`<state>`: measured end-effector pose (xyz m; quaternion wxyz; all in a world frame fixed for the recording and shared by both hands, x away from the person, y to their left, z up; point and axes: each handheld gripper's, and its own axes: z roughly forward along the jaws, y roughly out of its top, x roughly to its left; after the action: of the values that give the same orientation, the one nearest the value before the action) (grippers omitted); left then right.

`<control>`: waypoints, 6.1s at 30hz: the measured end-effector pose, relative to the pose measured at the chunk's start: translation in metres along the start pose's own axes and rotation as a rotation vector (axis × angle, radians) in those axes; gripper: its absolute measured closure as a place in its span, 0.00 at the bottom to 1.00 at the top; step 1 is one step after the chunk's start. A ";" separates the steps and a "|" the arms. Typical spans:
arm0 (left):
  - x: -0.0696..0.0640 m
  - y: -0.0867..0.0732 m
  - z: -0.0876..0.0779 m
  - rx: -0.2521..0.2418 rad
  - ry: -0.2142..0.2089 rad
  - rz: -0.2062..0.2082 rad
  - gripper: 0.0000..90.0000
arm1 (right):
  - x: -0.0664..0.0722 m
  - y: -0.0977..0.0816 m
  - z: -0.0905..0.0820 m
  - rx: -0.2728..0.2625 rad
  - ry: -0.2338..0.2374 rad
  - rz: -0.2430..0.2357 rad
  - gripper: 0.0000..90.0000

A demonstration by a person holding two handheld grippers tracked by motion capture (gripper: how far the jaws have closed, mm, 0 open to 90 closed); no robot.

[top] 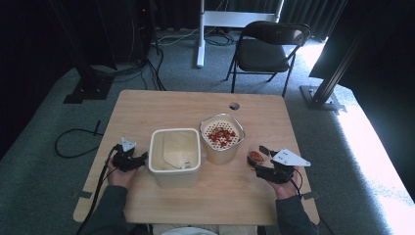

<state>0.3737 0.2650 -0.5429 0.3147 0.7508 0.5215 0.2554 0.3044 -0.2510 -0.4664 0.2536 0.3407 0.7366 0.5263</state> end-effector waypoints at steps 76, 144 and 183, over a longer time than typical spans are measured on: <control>0.001 0.000 0.000 0.006 -0.014 -0.006 0.44 | 0.046 0.105 0.116 0.510 -0.469 -1.162 0.39; 0.002 0.000 0.000 0.008 -0.017 -0.011 0.43 | 0.074 0.096 0.116 0.498 -0.501 -1.442 0.39; 0.001 0.000 0.000 0.009 -0.019 -0.010 0.43 | 0.072 0.092 0.111 0.410 -0.477 -1.271 0.39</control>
<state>0.3740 0.2665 -0.5428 0.3179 0.7519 0.5234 0.2442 0.3610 -0.1095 -0.4158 0.5968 -0.0084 0.8015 0.0379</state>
